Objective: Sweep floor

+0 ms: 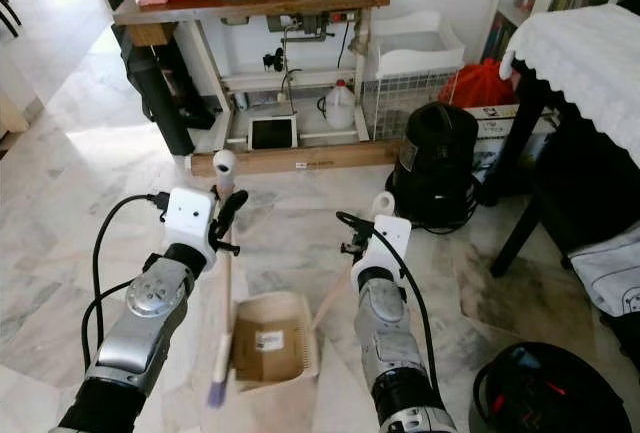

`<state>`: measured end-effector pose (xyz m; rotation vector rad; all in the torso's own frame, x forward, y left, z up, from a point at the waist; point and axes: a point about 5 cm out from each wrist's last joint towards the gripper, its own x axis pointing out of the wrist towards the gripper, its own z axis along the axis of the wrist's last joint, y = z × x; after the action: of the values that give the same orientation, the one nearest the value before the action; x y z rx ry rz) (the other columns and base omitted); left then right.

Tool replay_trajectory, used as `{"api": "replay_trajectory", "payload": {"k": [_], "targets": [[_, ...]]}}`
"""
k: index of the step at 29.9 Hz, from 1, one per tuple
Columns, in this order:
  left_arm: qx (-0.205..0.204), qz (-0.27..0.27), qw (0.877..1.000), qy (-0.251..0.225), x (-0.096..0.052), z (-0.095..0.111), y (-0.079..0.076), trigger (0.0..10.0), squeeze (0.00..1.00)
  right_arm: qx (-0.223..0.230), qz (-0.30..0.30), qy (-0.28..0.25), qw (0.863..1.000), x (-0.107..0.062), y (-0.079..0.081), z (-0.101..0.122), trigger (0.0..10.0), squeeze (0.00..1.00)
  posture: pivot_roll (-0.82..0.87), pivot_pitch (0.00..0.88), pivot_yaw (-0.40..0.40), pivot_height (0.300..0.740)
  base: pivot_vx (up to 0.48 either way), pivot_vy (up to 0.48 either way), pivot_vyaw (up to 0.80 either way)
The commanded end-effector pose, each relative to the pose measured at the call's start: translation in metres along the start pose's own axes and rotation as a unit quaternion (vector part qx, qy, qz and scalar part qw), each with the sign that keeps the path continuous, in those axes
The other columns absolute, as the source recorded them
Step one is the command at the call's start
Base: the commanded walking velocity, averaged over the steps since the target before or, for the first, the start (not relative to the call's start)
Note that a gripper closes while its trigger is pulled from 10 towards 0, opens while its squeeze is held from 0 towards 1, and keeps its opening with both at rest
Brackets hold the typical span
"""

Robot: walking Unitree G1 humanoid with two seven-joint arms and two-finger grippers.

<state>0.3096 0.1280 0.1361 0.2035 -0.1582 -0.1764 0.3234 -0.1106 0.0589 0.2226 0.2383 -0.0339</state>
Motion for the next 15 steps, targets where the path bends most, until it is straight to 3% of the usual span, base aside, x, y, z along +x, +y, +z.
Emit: {"api": "replay_trajectory", "payload": {"k": [1,10,15], "targets": [[0.020,0.010,0.999,-0.041,-0.002,0.009,-0.001,10.0,0.00,0.019,0.015,-0.035,0.999,0.002,0.007,0.018,10.0,0.00,0.12,0.000,-0.009,0.740,0.000,0.000,0.00],[0.005,0.064,0.997,-0.048,-0.018,-0.004,0.002,10.0,0.00,0.007,0.029,-0.088,0.996,-0.001,0.010,0.033,10.0,0.00,0.12,0.000,-0.042,0.740,0.000,0.000,0.00],[0.002,0.076,0.995,-0.059,-0.018,-0.007,0.001,10.0,0.00,0.008,0.039,-0.096,0.995,-0.003,0.008,0.036,10.0,0.00,0.13,0.000,-0.054,0.740,0.000,0.000,0.00]]}}
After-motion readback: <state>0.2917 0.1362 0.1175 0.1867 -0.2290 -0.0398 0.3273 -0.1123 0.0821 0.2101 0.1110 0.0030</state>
